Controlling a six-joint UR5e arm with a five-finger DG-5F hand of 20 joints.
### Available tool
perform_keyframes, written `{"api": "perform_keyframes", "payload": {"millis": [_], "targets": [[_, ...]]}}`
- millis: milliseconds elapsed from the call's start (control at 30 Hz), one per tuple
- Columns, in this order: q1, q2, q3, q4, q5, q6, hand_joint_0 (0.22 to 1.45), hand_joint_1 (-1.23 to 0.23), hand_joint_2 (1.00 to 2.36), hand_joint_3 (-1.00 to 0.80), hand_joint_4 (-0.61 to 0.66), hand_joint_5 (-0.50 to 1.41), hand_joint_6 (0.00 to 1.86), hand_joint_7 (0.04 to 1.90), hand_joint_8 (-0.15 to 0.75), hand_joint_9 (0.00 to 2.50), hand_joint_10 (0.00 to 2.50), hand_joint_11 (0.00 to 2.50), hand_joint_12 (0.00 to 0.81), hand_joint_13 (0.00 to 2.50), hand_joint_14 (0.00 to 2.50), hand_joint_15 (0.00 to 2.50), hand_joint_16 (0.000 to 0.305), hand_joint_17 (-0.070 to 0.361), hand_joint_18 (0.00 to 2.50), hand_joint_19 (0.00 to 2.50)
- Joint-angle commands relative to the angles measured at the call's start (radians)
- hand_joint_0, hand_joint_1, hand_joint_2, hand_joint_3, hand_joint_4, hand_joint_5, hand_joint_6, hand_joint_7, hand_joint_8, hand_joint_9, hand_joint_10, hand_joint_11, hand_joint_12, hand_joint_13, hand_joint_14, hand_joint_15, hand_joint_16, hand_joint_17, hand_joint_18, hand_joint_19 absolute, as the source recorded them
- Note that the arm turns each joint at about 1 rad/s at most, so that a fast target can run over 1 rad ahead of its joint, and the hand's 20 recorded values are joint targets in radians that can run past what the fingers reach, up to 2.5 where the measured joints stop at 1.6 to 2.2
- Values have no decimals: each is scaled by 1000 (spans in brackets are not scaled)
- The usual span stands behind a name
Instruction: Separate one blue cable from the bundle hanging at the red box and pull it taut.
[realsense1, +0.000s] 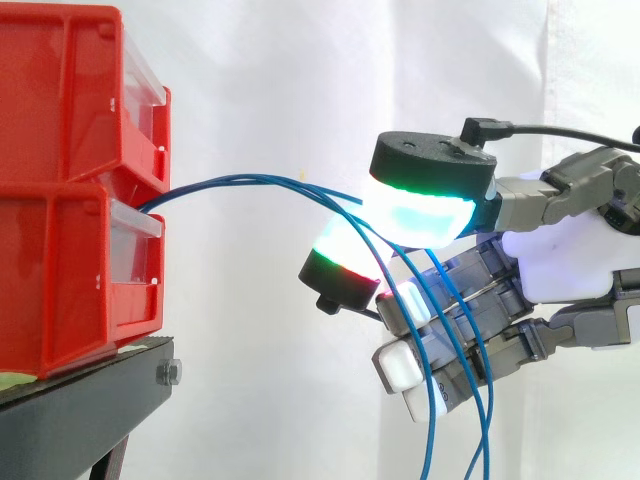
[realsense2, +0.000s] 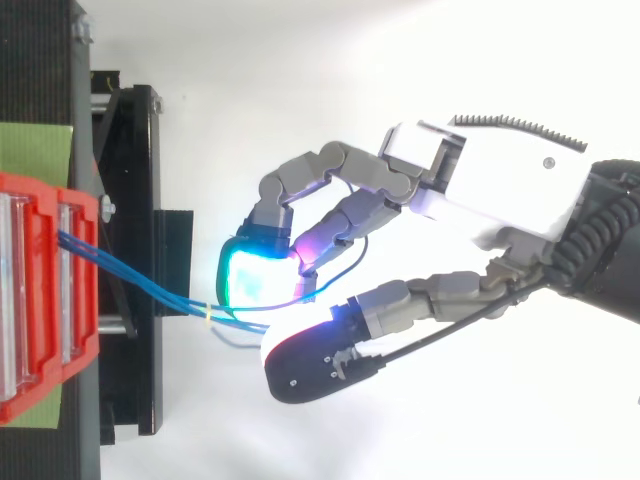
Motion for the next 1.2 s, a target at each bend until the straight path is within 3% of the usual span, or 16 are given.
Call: {"api": "perform_keyframes", "payload": {"millis": [0,467,633,700,867,1167], "targets": [[-1,0,0,0,2,0,757,-889,1000,-500,58,-217,944,996,270,1029,23,999,318,979,21,562,39,89,741,489],[1,0,0,-19,2,4,613,-962,1000,-500,73,-218,938,993,274,1030,24,1006,321,980,24,574,40,90,739,514],[-1,0,-1,-19,0,4,505,-956,1000,-500,103,-221,931,979,294,1035,23,996,340,995,22,575,46,103,764,521],[-3,0,-1,-19,0,3,506,-805,1000,-500,111,-221,926,961,307,1048,22,985,351,1010,21,584,47,105,766,538],[-4,0,-1,-23,2,6,566,-600,1000,-500,105,-216,912,987,309,1095,24,978,351,1040,21,591,45,102,780,567],[-3,0,-1,-25,2,9,626,-572,1005,-453,95,-214,909,1046,309,1108,24,1001,354,1035,22,592,45,101,777,575]]}}
